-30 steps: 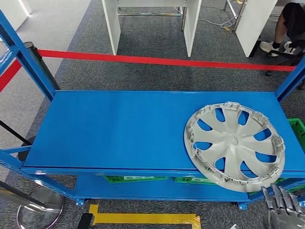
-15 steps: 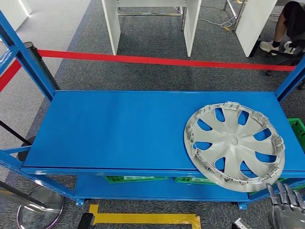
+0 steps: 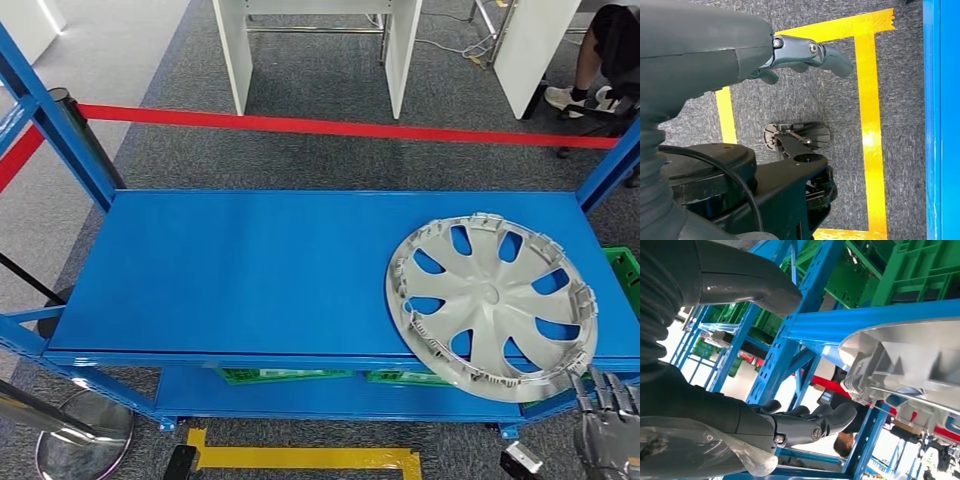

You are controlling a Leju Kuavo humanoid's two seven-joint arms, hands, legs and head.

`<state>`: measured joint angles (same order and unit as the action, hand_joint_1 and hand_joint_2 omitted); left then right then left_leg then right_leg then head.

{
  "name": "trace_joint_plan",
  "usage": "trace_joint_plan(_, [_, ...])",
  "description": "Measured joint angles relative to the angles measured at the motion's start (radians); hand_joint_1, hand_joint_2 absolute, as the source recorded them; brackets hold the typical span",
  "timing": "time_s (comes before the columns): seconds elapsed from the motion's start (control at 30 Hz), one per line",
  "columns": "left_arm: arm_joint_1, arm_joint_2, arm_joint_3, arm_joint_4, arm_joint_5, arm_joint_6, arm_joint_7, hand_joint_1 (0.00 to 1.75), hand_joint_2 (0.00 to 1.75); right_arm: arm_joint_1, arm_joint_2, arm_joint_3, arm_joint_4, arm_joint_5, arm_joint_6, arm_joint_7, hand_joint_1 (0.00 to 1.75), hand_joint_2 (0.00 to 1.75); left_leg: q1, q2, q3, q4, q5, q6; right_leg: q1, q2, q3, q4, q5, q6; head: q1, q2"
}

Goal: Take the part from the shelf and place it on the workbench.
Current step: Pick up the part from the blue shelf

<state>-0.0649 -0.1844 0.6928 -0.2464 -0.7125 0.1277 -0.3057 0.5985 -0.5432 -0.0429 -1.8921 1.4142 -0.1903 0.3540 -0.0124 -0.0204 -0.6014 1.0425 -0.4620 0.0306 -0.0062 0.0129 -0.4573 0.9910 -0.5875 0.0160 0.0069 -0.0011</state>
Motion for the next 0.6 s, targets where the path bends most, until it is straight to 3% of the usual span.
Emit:
trace_joint_plan(0.27, [-0.004, 0.001, 0.001, 0.000, -0.008, -0.006, -0.001, 0.00, 1.75, -0.047, 0.033, -0.059, 0.041, 0.004, 0.042, -0.082, 0.00, 1.75, 0.000, 0.000, 0.000, 0.000, 0.000, 0.000, 0.000, 0.000, 0.000, 0.000, 0.000, 0.000, 0.000, 0.000])
trace_joint_plan(0.6, [-0.010, 0.002, 0.001, 0.000, -0.016, -0.013, -0.004, 0.00, 1.75, -0.118, 0.043, -0.082, 0.097, 0.013, 0.077, -0.118, 0.00, 1.75, 0.000, 0.000, 0.000, 0.000, 0.000, 0.000, 0.000, 0.000, 0.000, 0.000, 0.000, 0.000, 0.000, 0.000])
